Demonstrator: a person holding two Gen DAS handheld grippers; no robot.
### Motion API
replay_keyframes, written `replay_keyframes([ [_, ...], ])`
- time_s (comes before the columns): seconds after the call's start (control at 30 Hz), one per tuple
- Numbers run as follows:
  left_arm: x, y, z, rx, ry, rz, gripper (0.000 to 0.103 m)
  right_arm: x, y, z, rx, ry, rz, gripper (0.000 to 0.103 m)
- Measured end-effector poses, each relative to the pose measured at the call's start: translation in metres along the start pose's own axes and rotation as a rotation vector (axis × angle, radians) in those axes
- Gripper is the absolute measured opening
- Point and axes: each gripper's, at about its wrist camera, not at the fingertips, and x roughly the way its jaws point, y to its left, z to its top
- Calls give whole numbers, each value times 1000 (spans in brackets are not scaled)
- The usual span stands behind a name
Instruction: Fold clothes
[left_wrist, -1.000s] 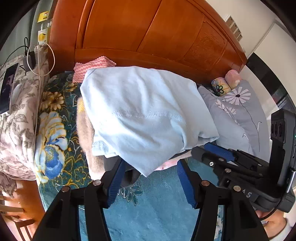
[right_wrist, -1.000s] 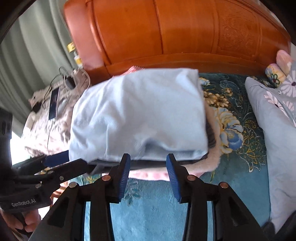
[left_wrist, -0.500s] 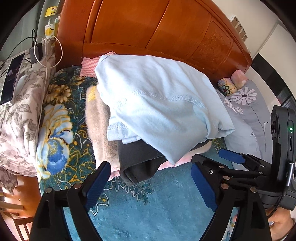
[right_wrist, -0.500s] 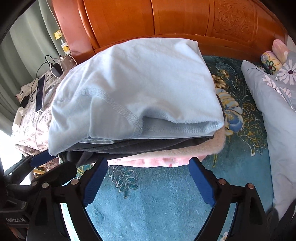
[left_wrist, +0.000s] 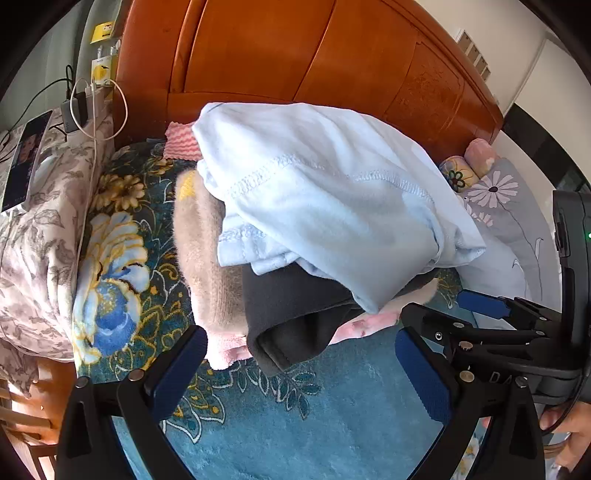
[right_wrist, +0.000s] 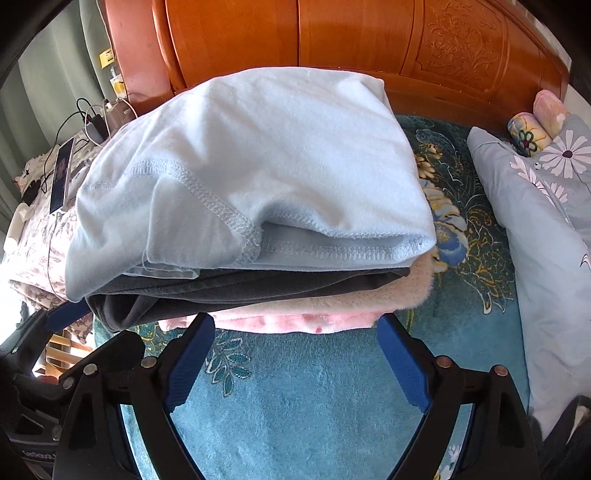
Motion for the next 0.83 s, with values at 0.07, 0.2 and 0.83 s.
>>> replay_keyframes([
  [0.07, 2, 1, 0, 5, 6, -3, 103, 2, 0, 0, -2, 3, -4, 90],
  [0.2, 7, 3, 0, -2, 18, -11, 103, 5, 1, 0, -3, 9, -10, 90],
  [0.83, 4, 5, -6, -27, -43, -15, 103, 8, 6, 1, -23, 28, -24, 90],
])
